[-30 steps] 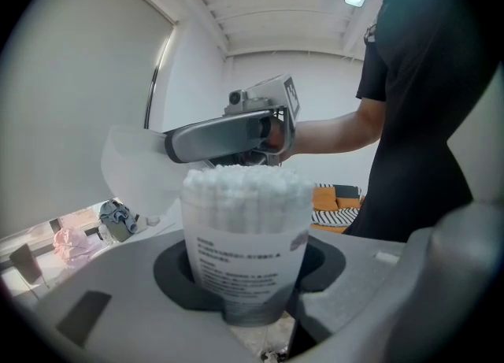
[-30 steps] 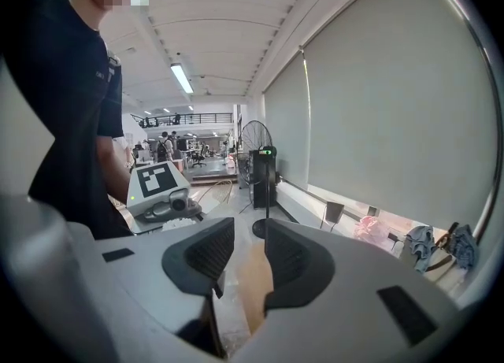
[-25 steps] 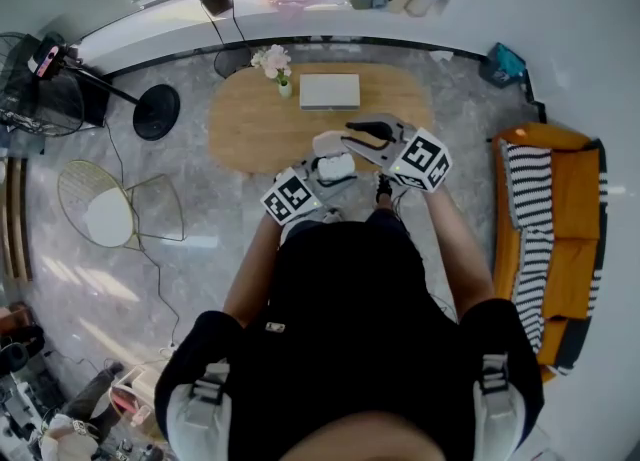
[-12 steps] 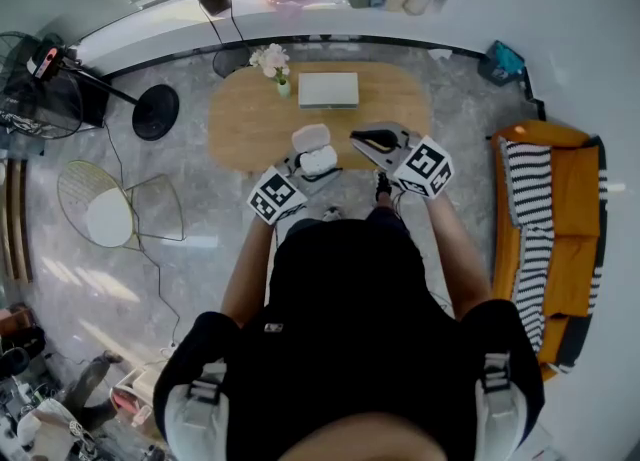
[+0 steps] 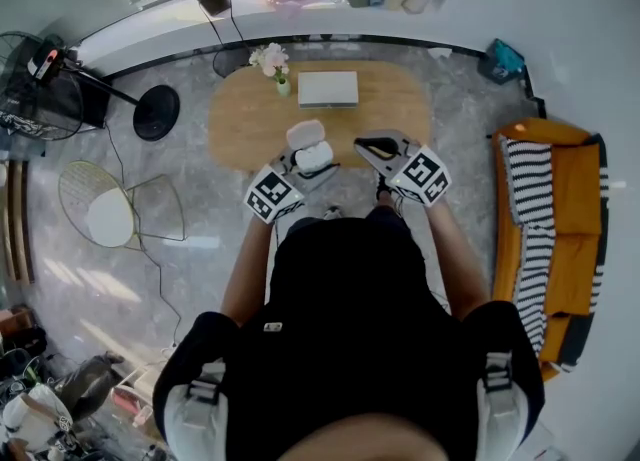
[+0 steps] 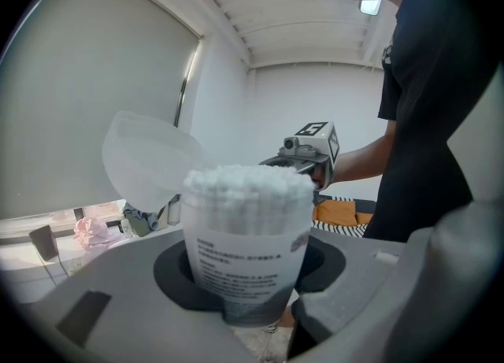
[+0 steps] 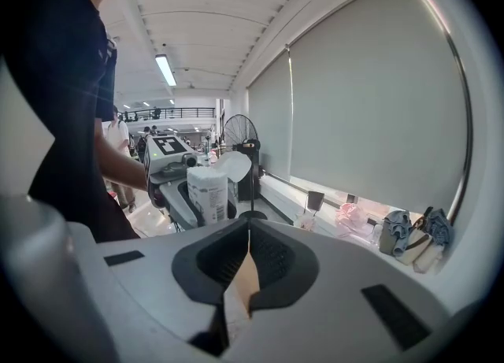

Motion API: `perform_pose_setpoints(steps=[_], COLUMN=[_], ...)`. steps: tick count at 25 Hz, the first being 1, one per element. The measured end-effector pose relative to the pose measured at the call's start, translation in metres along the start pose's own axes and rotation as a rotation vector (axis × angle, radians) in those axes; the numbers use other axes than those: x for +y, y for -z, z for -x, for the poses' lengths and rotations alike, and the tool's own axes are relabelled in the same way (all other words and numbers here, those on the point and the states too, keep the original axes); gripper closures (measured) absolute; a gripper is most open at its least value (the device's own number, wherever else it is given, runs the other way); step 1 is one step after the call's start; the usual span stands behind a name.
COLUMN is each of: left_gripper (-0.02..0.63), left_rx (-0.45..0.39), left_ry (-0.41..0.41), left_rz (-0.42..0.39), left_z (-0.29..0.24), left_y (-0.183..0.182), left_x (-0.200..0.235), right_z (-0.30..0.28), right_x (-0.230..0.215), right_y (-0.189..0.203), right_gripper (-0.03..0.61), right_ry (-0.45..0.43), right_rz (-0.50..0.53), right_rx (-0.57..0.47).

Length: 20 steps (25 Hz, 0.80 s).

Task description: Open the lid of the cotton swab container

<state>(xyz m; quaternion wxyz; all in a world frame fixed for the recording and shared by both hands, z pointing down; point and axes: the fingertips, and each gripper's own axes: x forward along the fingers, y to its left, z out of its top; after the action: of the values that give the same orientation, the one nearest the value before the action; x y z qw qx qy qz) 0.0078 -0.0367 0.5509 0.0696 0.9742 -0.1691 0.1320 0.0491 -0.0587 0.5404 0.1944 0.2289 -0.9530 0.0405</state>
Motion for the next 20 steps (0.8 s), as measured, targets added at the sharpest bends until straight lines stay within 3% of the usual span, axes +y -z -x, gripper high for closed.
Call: perform_pose_setpoints(steps=[20], left_gripper=[0.416], left_rx=[0.016], left_ry=[0.006], left_rz=[0.000], left_z=[0.003], left_y=[0.007], left_x=[0.002], right_z=[0.010], right_x=[0.002], right_y=[0.020], right_gripper=[0.578], right_ry=[0.051], right_rz=[-0.043], right_rx=[0.027])
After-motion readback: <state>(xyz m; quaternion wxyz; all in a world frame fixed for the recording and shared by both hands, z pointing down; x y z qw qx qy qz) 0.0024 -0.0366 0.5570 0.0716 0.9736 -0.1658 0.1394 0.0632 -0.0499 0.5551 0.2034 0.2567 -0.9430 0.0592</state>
